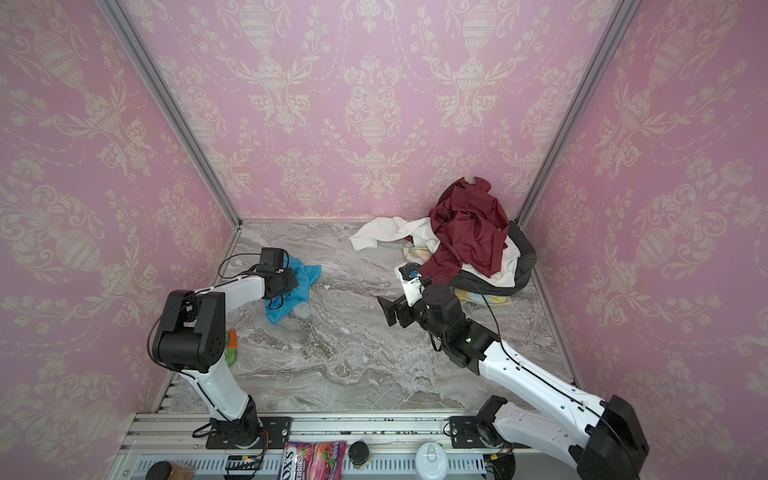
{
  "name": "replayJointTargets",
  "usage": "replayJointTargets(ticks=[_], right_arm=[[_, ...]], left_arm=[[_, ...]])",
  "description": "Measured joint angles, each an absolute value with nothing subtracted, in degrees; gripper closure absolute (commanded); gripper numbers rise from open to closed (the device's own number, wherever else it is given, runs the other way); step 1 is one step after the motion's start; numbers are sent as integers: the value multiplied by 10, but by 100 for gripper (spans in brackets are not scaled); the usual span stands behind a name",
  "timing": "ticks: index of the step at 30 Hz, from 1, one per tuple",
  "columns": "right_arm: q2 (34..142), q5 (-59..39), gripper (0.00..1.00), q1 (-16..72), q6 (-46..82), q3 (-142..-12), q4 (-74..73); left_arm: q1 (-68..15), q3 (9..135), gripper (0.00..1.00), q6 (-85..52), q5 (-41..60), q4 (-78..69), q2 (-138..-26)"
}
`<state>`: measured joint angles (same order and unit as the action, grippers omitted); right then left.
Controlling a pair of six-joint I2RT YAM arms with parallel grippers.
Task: Pick out a specific cloth from the pile
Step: 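Lower the turquoise shirt onto the open table and open the left gripper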
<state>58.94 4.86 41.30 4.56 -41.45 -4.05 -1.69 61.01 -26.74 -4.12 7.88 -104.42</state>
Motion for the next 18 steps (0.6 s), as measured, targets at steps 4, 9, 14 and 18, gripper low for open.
replayJointTargets(ticks=[4, 9, 14, 18], right_arm=[[599, 44, 0, 413, 45, -415, -42], [616, 43, 0, 413, 42, -415, -47], [642, 43, 0, 413, 38, -415, -57], [657, 43, 0, 413, 30, -417, -66]], left_arm=[[12, 652, 100, -267, -10, 100, -1072], [46, 704, 97, -262, 11, 136, -1101], [70, 761, 92, -244, 18, 179, -1133], [75, 799, 86, -227, 16, 204, -1155]])
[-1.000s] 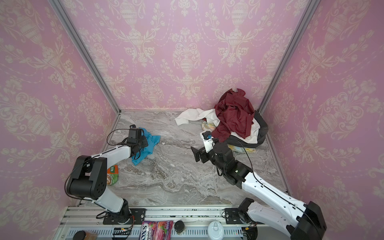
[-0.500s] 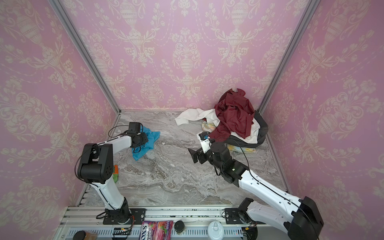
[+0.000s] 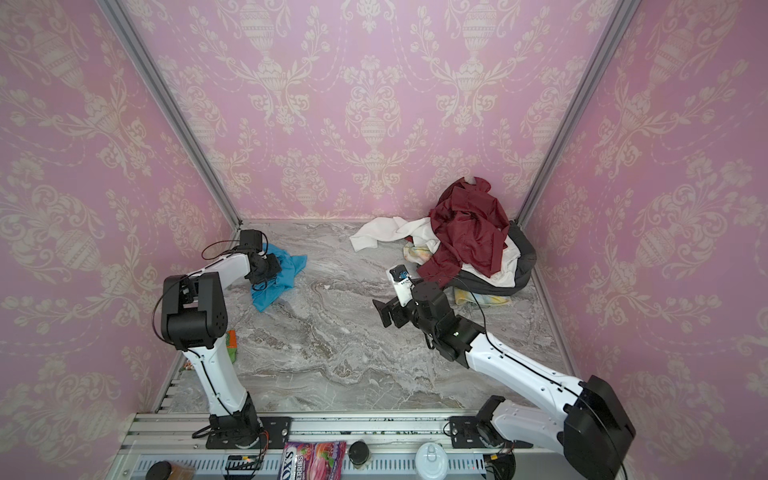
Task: Pick out a specific cloth from the pile
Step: 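Lower the turquoise shirt onto the open table and open the left gripper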
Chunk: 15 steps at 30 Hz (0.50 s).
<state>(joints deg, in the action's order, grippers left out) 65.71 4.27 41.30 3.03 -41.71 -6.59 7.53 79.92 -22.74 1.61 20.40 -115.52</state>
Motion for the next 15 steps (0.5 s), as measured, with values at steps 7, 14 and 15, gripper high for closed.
replayJointTargets(ticks=[7, 14, 15], right_arm=[[684, 36, 0, 413, 27, -433, -71], [685, 32, 0, 413, 27, -441, -72], [685, 32, 0, 413, 27, -441, -72]], left_arm=[[77, 817, 39, -203, 6, 228, -1163], [77, 801, 23, -189, -6, 238, -1129], [77, 797, 22, -189, -6, 241, -1117]])
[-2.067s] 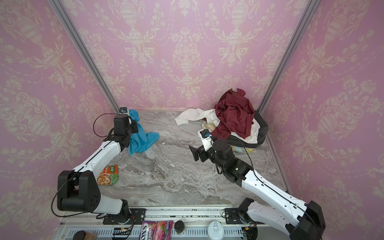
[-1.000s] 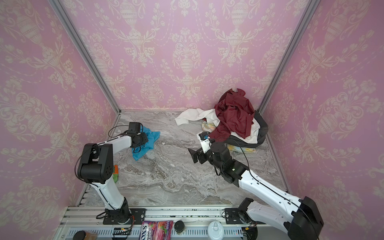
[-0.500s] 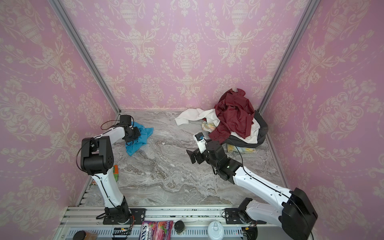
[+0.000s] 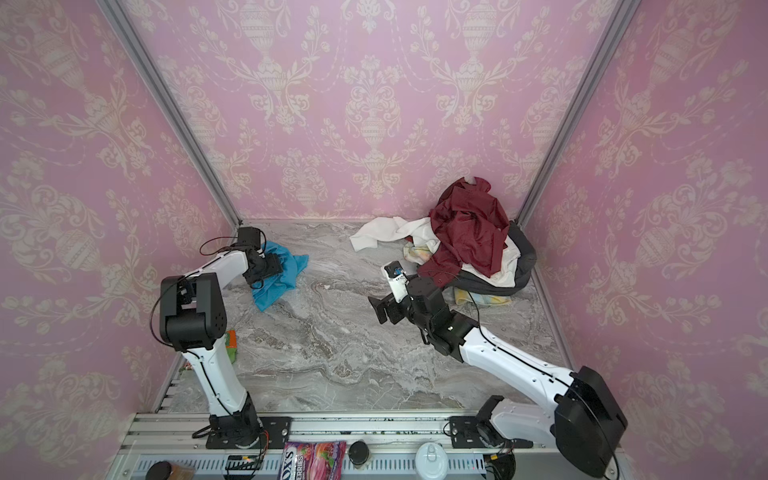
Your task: Pick out a specific cloth from the pile
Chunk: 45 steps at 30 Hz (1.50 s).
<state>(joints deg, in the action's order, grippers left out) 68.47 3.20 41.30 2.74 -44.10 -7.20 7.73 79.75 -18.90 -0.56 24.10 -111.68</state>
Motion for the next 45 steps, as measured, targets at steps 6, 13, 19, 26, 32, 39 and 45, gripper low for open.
replayJointTargets(ticks=[6, 13, 19, 26, 32, 39, 45], right_arm=[[682, 32, 0, 413, 27, -444, -70], [679, 32, 0, 413, 27, -488, -41], [680, 18, 0, 408, 27, -546, -3], [663, 17, 0, 390, 14, -575, 50], [578, 46, 0, 354, -6, -570, 92], [461, 82, 0, 303, -18, -514, 115], [421, 88, 0, 236, -4, -431, 103]], left_arm=[[77, 796, 9, -185, -5, 246, -1042], [77, 788, 1, -171, 7, 244, -966], [77, 743, 1, -155, 18, 239, -885], [77, 655, 1, -139, 28, 202, -744], [77, 604, 1, -133, 32, 182, -652], [77, 547, 1, -126, 33, 172, -595], [76, 473, 1, -112, 26, 140, -563]])
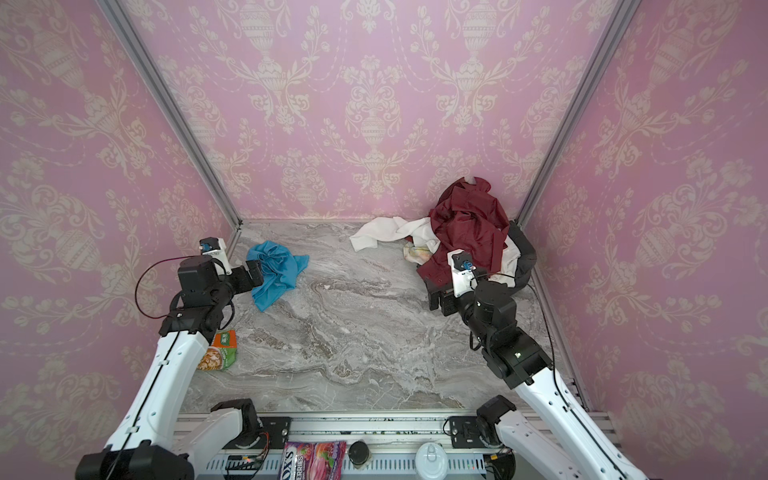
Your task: Pick out a specific cloth from the pile
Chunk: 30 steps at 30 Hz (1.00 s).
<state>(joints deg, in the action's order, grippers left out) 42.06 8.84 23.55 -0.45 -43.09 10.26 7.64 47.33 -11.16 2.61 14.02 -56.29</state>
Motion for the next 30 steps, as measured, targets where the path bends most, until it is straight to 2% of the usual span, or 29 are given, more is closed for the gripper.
replayJointTargets(ticks=[8, 18, 30], right_arm=[[456, 66, 0, 131, 48, -335, 26], [559, 57, 0, 33, 56, -245, -150], [697, 44, 0, -3, 44, -183, -346]], left_arm=[[76, 361, 1, -102, 13, 25, -589], [76, 285, 1, -86, 11, -170, -738], [76, 216, 1, -86, -6, -409, -842]])
